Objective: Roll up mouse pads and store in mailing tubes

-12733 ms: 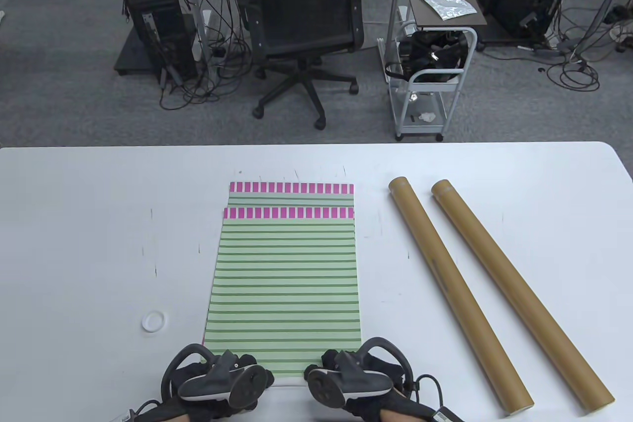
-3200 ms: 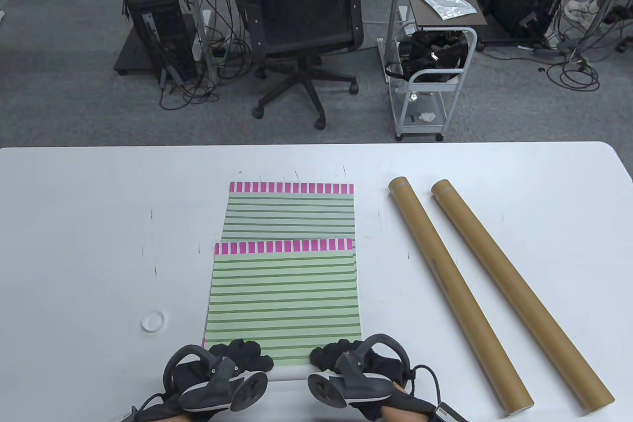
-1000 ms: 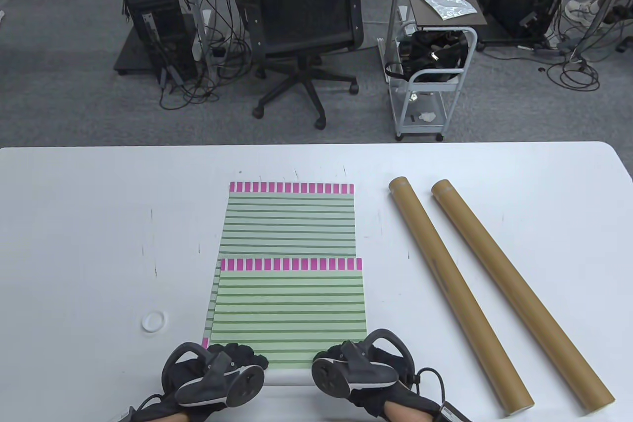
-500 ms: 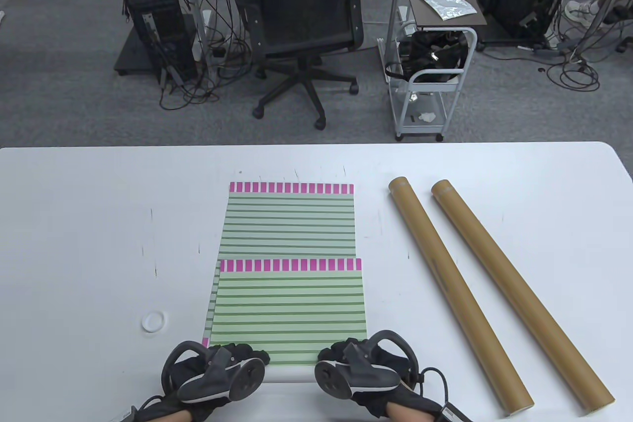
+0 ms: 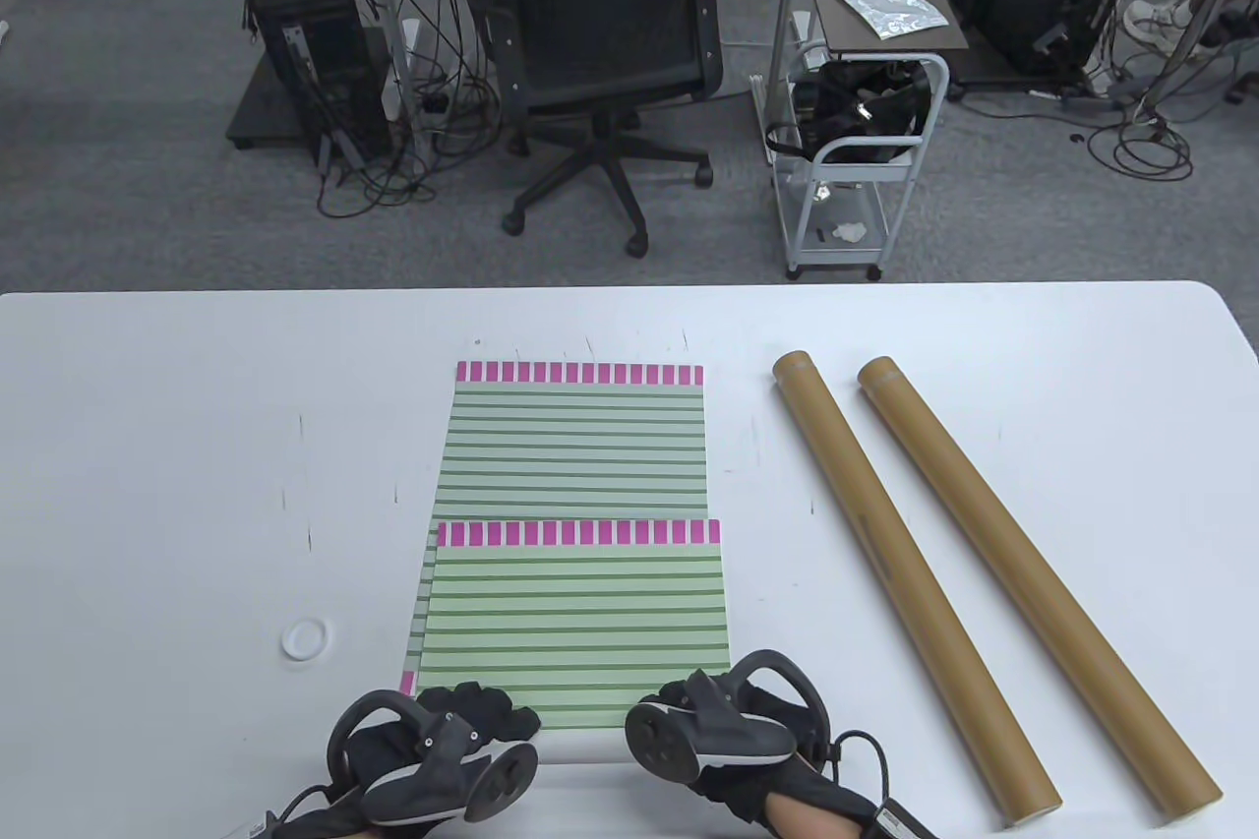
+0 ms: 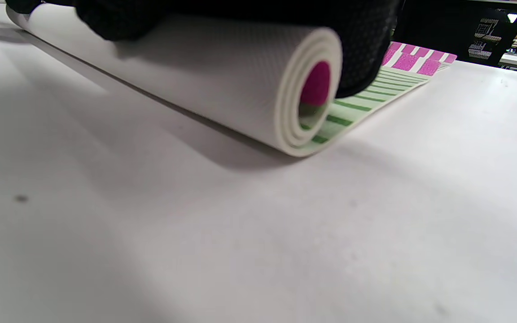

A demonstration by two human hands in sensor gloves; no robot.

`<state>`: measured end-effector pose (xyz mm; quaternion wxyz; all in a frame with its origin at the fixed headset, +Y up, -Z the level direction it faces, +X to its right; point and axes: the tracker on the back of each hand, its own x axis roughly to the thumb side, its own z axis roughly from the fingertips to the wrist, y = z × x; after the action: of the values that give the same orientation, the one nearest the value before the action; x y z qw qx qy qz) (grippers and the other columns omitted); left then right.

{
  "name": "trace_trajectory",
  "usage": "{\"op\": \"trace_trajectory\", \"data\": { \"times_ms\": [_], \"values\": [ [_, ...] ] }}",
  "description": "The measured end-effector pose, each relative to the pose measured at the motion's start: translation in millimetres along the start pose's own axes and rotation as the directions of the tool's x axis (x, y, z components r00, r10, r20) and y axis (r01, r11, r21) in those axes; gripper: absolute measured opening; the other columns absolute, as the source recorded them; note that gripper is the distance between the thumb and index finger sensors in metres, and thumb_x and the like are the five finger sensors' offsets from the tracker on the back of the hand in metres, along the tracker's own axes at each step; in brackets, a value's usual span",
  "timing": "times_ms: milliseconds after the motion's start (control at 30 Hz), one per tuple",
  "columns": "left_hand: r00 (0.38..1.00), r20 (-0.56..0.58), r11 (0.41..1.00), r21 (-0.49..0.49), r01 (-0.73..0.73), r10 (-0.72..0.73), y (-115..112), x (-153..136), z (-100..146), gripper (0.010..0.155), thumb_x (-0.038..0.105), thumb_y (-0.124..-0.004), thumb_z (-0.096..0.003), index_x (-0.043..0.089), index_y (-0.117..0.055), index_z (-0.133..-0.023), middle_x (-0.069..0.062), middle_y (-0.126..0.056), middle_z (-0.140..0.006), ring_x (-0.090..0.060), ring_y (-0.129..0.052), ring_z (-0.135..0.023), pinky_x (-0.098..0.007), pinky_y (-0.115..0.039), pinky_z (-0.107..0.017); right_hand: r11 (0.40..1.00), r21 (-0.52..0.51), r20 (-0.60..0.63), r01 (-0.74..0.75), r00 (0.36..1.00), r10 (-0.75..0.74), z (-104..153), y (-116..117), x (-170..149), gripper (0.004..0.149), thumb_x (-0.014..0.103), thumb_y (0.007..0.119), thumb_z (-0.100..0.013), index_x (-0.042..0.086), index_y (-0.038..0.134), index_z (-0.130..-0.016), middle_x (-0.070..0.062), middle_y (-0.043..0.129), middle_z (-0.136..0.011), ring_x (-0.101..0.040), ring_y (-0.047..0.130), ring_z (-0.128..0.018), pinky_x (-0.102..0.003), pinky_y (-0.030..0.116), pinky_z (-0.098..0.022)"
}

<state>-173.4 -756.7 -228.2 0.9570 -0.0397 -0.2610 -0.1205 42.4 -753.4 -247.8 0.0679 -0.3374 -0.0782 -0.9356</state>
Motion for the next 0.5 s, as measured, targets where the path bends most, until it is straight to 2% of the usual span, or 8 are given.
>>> {"op": "trace_trajectory", "data": {
  "times_ms": [133, 233, 267, 400, 467, 500],
  "values": [
    [0.999, -0.024, 0.999, -0.024, -0.044, 0.044, -3, -6, -4, 0.046, 0.047, -0.066, -0.0438, 0.044, -0.077, -0.088, 0.012, -0.091, -0.082, -0.012, -0.096, -0.07, -0.023, -0.086, -0.054, 0.999, -0.044, -0.003, -0.032, 0.999, 0.032, 7, -2, 2, 0.059, 0.047, 0.07, -0.043, 0.025, 0.063, -0.096, 0.0, 0.078, -0.086, -0.022, 0.086, -0.069, -0.041, 0.076, -0.058],
    [0.999, -0.03, 0.999, -0.026, -0.04, 0.039, -4, -7, -4, 0.046, 0.047, -0.064, -0.0438, 0.046, -0.076, -0.089, 0.013, -0.09, -0.082, -0.012, -0.096, -0.069, -0.022, -0.086, -0.054, 0.99, -0.051, 0.006, -0.13, 0.991, 0.13, 7, 0, 10, 0.064, 0.05, 0.074, -0.04, 0.024, 0.06, -0.097, -0.001, 0.077, -0.087, -0.021, 0.086, -0.07, -0.042, 0.077, -0.058],
    [0.999, -0.03, 0.999, -0.026, -0.031, 0.03, -4, -7, -4, 0.046, 0.047, -0.064, -0.0439, 0.046, -0.076, -0.089, 0.013, -0.09, -0.083, -0.012, -0.096, -0.069, -0.021, -0.086, -0.054, 0.987, -0.042, 0.007, -0.158, 0.987, 0.158, 6, 1, 10, 0.066, 0.05, 0.075, -0.039, 0.024, 0.058, -0.097, 0.0, 0.076, -0.088, -0.02, 0.086, -0.069, -0.041, 0.077, -0.058],
    [1.0, -0.017, 0.999, -0.035, -0.014, 0.013, -5, -6, -3, 0.048, 0.046, -0.061, -0.0449, 0.044, -0.067, -0.092, 0.014, -0.086, -0.086, -0.012, -0.095, -0.071, -0.021, -0.084, -0.055, 0.992, -0.05, -0.008, -0.116, 0.993, 0.116, 3, 4, 8, 0.061, 0.045, 0.077, -0.039, 0.024, 0.061, -0.095, 0.001, 0.08, -0.085, -0.018, 0.089, -0.066, -0.039, 0.079, -0.056],
    [1.0, -0.003, 1.0, -0.01, 0.015, -0.015, -4, -5, -1, 0.048, 0.047, -0.061, -0.0459, 0.04, -0.055, -0.093, 0.014, -0.07, -0.097, -0.01, -0.094, -0.074, -0.021, -0.085, -0.056, 0.995, -0.034, -0.007, -0.096, 0.995, 0.096, 1, 4, 6, 0.059, 0.042, 0.075, -0.041, 0.023, 0.062, -0.096, 0.0, 0.081, -0.085, -0.02, 0.089, -0.066, -0.039, 0.079, -0.056],
    [1.0, 0.022, 1.0, 0.001, 0.022, -0.022, -3, -4, 1, 0.045, 0.046, -0.062, -0.0467, 0.04, -0.057, -0.091, 0.015, -0.068, -0.099, -0.011, -0.095, -0.076, -0.022, -0.086, -0.056, 0.996, -0.028, -0.009, -0.091, 0.996, 0.09, 0, 4, 7, 0.058, 0.039, 0.072, -0.042, 0.022, 0.063, -0.096, -0.001, 0.081, -0.085, -0.02, 0.089, -0.066, -0.039, 0.079, -0.056]
  ]
}}
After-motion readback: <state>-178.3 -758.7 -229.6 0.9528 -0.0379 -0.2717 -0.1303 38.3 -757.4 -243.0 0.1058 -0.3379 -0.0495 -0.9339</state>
